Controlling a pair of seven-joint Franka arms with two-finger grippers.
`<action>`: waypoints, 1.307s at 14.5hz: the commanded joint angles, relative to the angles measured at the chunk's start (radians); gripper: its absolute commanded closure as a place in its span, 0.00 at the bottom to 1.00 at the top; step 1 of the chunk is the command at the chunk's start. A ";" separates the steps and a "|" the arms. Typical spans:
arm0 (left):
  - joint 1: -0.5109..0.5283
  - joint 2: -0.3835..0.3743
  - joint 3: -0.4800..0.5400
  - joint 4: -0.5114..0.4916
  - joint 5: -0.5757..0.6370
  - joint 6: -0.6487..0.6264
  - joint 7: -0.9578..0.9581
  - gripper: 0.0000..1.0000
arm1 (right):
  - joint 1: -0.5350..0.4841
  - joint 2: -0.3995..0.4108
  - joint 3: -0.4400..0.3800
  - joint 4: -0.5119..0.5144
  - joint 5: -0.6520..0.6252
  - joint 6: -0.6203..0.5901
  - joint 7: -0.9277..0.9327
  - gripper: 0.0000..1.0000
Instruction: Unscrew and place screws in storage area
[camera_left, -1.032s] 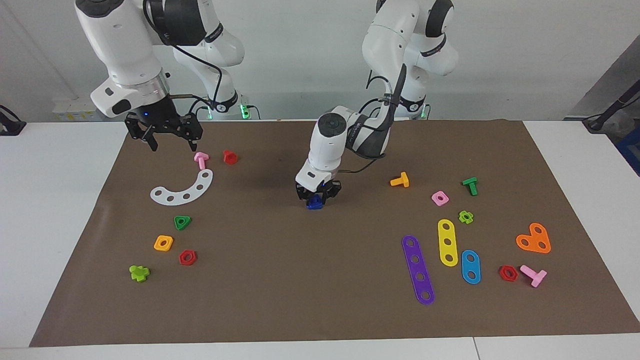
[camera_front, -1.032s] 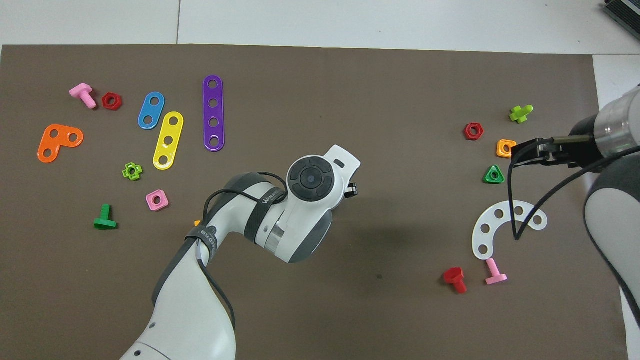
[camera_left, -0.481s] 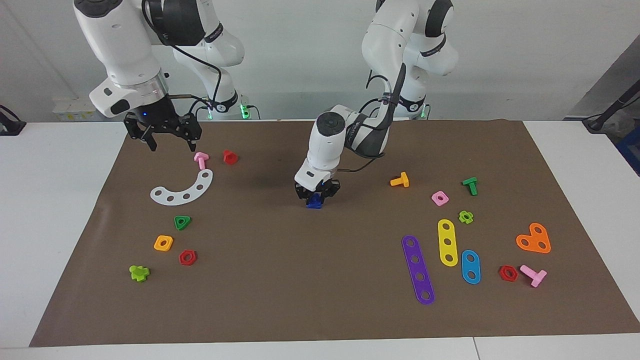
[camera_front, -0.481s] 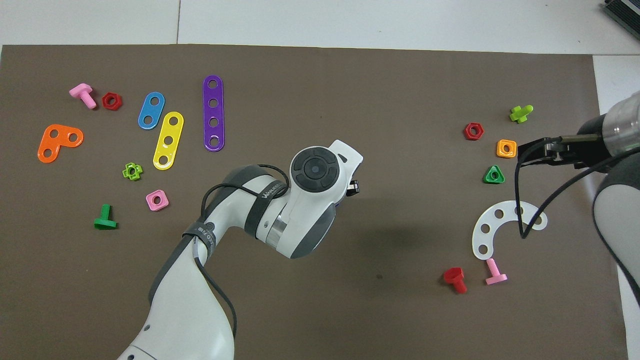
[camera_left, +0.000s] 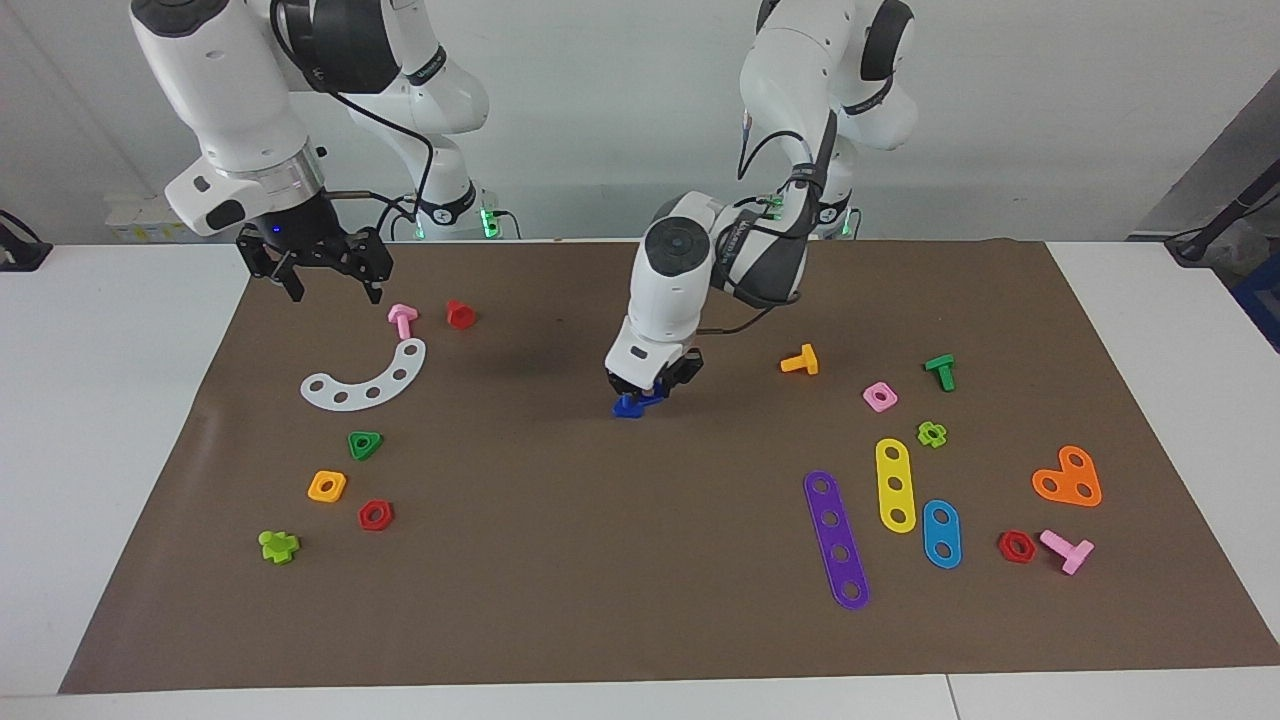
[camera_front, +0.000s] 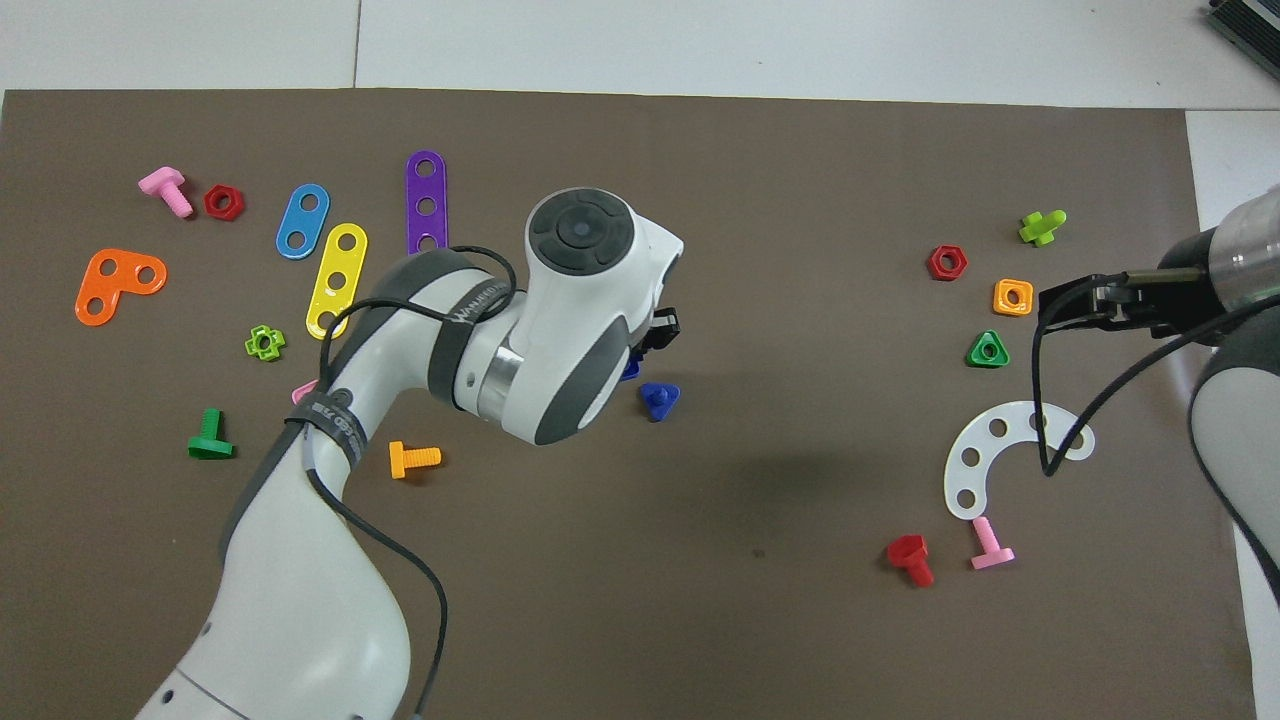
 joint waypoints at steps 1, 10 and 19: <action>0.101 0.019 -0.008 0.038 -0.001 -0.030 0.141 1.00 | 0.001 -0.012 0.012 -0.006 0.014 0.010 0.008 0.00; 0.273 -0.107 -0.002 -0.339 0.013 0.088 0.635 1.00 | 0.199 0.076 0.015 -0.046 -0.004 0.196 0.227 0.01; 0.311 -0.127 0.015 -0.400 0.057 0.099 0.749 0.36 | 0.452 0.336 0.015 0.072 -0.058 0.346 0.530 0.04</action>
